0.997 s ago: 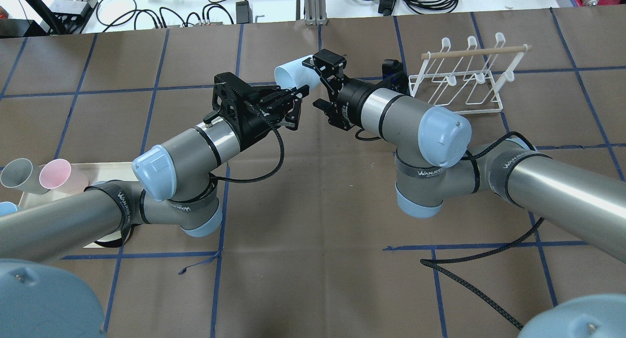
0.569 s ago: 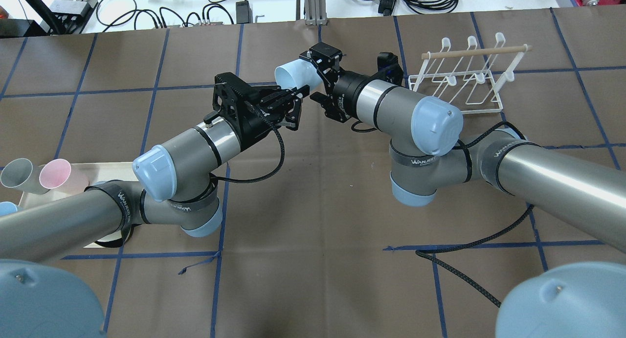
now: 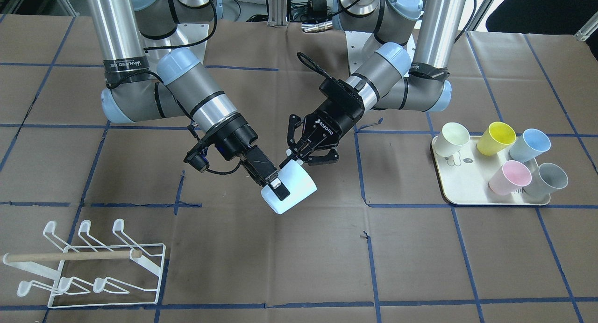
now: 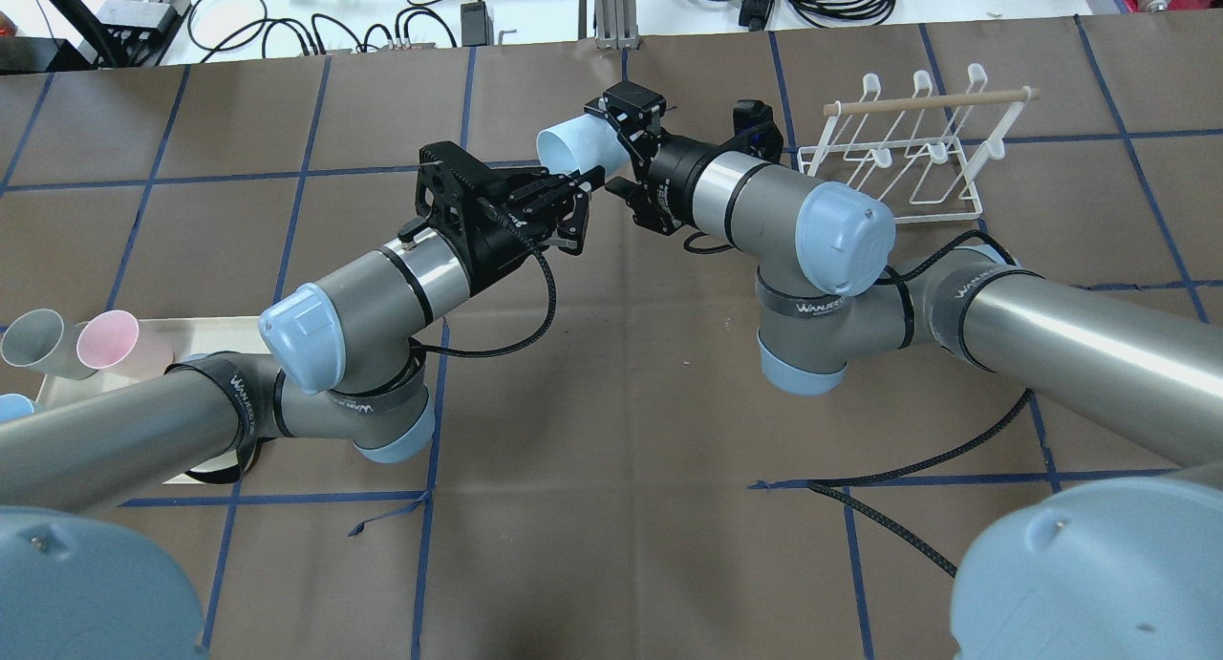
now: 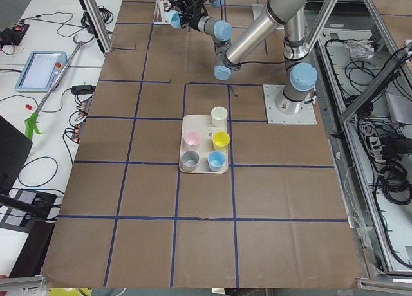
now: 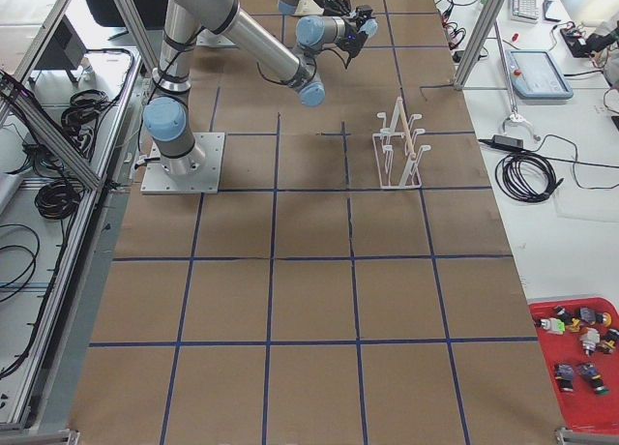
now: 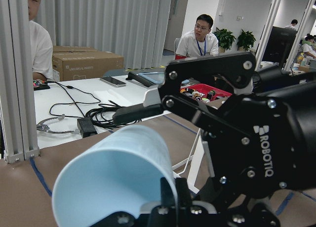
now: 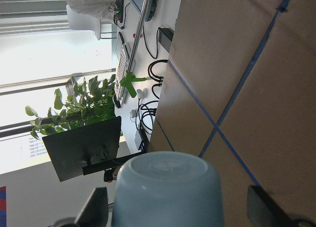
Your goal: Transfer IKEA cup to right arm and place on rack
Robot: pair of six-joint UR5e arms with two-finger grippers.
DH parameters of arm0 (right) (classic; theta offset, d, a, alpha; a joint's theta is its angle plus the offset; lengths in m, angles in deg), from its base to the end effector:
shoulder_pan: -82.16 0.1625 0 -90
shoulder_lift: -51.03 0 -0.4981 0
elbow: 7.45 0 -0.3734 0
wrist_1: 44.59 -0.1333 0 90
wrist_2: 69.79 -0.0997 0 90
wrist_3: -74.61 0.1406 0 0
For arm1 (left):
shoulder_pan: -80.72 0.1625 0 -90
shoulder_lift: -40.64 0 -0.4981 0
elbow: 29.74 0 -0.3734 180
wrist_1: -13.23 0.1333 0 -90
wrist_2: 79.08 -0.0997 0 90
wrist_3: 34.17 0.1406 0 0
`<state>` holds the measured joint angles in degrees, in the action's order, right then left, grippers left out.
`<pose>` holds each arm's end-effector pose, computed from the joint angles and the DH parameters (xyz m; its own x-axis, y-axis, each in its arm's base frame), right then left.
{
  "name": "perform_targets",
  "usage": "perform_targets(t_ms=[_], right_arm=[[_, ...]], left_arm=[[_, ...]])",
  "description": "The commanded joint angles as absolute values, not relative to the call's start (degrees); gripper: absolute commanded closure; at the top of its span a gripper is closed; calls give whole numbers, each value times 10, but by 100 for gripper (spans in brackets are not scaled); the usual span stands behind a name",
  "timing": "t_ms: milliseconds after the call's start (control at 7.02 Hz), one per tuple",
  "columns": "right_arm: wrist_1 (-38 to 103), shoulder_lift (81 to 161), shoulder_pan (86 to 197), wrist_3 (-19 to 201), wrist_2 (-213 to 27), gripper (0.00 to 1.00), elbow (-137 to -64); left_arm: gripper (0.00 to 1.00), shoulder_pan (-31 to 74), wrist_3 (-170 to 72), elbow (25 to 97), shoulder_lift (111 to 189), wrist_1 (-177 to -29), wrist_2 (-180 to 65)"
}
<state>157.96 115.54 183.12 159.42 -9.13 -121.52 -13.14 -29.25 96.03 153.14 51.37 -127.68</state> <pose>0.3147 -0.5615 0.3611 -0.1559 0.3903 -0.9074 0.7619 0.6322 0.1410 -0.2608 -0.5039 0.3624 -0.7020 0.6970 0.1462 0.0837 0.2846 -0.9550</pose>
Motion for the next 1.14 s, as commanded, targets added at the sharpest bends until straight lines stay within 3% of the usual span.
perform_targets(t_ms=[0,285,997], right_arm=[[1577,1156,1835,1594,-90,2,-1214],[1577,1155,1838,1595,-90,2,-1207],[1577,1155,1831,1595,-98,39,-1207]], left_arm=[[97,-131,-293,960,1531,514,-1277],[97,-131,-293,960,1531,514,-1277],[96,-131,-293,960,1528,514,-1277]])
